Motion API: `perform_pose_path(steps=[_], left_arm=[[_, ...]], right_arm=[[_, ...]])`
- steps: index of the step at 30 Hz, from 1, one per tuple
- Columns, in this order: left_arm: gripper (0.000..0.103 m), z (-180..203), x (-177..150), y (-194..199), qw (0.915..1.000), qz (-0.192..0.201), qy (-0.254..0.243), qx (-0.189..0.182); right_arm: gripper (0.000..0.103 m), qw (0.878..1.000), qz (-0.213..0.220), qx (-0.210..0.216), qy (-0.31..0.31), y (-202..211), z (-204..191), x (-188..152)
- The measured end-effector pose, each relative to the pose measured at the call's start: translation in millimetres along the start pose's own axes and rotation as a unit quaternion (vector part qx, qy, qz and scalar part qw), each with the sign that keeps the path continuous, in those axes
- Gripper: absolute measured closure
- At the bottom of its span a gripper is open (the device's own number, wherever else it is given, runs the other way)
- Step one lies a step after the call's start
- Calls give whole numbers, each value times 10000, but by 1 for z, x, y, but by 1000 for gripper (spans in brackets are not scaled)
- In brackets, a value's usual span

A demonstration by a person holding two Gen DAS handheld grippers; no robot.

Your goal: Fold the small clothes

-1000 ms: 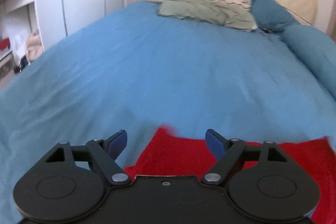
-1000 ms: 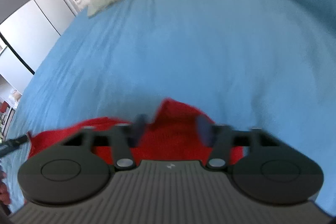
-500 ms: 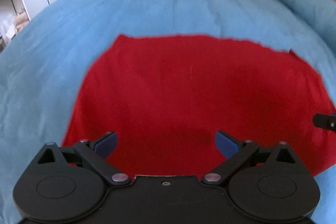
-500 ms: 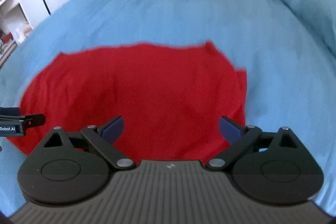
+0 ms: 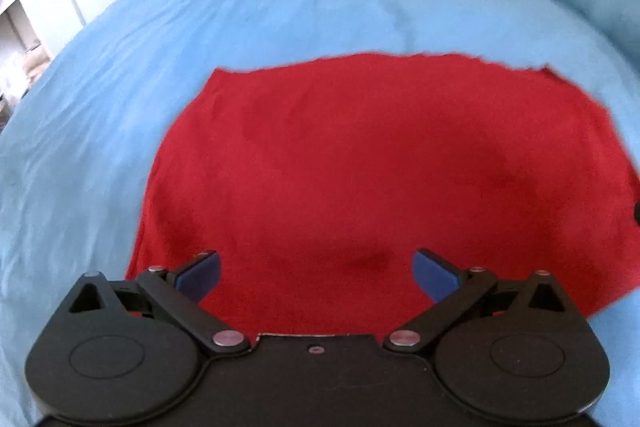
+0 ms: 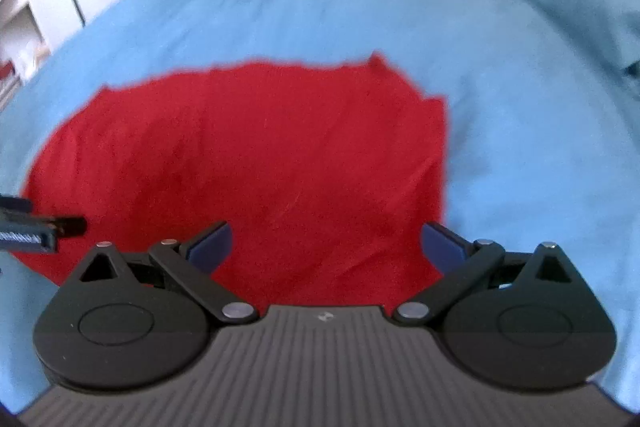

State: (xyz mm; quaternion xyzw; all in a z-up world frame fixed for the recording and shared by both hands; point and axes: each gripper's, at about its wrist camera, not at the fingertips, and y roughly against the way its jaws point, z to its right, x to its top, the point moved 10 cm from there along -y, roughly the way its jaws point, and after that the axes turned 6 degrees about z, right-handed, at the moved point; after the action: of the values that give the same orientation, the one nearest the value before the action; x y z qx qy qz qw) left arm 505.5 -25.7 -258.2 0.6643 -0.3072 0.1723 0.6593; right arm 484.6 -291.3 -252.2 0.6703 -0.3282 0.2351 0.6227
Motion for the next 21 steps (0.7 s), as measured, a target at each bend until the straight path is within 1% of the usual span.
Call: perform_pose_path(steps=[1,4,7,10,12,14,18,20,21], left_arm=[[0,4,2,3,10000,-15,5,-42],[0,17,7,11,10000,37,-14,-58],[0,30,7,13,9999,57,-17,-132],[0,43,4,7,9997,-1,-19,-227],[0,49,1,1,9997,-65,-50,-218],[0,53,0,-3,9997,-105,-50,-229],[0,61,2,-3,9995,-126,-30,-300],[0,64,3,-1,9994,-118,-15,-325],[0,65,4,0,9993,-110,-6,-347]], right_arm=[[0,10000,1,-28,-61,10,4,3],[0,9989,-252,-144,-355,38,15,-4],[0,9947,-499,-117,-886,50,27,-26],[0,9857,-649,-98,-1554,46,44,-54],[0,9773,-554,56,-2043,40,52,-67],[0,9709,-442,220,-2344,33,56,-72],[0,9700,-78,439,-2391,21,55,-67],[0,9653,87,526,-2557,17,57,-64],[5,9611,160,558,-2700,13,60,-61]])
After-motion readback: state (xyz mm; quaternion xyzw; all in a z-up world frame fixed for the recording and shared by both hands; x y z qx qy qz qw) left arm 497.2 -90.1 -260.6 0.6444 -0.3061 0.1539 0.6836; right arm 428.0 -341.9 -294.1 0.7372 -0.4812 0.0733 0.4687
